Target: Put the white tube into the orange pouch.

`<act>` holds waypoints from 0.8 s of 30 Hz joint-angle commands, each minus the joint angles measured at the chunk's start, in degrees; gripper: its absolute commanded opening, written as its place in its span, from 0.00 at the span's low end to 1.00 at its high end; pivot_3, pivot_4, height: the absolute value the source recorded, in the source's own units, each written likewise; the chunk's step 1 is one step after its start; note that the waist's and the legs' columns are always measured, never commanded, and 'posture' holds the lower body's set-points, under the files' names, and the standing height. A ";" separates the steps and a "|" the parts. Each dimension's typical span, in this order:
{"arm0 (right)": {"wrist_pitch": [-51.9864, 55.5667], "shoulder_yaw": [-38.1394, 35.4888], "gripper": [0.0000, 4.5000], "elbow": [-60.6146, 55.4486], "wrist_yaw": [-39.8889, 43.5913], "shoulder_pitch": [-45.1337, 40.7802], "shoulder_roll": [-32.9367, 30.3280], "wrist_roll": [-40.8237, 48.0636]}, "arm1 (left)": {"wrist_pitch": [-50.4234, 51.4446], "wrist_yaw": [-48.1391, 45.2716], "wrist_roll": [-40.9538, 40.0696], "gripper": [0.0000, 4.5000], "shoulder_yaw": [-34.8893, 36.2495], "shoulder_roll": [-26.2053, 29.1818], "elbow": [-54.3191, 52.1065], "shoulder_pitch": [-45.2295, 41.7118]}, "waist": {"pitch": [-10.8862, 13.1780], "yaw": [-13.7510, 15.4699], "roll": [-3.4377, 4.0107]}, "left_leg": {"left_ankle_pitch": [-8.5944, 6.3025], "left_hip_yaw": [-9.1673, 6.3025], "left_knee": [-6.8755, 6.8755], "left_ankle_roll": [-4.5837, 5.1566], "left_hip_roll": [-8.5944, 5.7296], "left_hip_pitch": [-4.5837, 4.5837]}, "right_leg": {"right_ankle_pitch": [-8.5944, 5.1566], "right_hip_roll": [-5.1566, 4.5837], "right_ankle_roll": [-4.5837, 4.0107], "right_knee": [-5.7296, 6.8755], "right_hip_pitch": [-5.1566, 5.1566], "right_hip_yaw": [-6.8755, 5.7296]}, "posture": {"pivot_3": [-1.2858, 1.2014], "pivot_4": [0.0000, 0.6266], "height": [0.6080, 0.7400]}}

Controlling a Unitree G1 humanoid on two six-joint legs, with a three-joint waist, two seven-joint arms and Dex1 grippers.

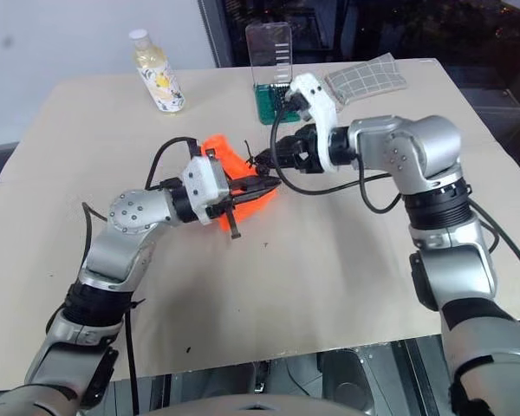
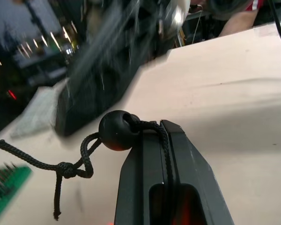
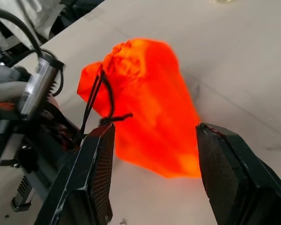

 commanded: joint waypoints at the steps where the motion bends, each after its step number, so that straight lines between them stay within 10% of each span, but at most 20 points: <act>1: 0.22 -1.08 0.61 -3.27 0.35 0.20 0.45 0.04 | -6.35 1.25 4.16 0.00 -0.22 -0.33 0.80 0.35 | 0.00 0.02 0.00 | 0.00 -0.01 0.00 0.00 0.00 0.00 | 0.00 0.00 0.00 0.00 0.00 -0.01 | 0.52 0.24 1.00; 24: 3.34 -1.68 0.61 -7.10 0.42 3.47 -0.32 -0.57 | -14.87 2.54 10.14 0.00 -0.56 -0.76 5.95 0.43 | -0.01 0.12 -0.02 | 0.00 -0.06 0.05 0.01 -0.02 -0.02 | 0.00 -0.03 0.01 0.03 0.01 -0.06 | 0.52 0.24 1.00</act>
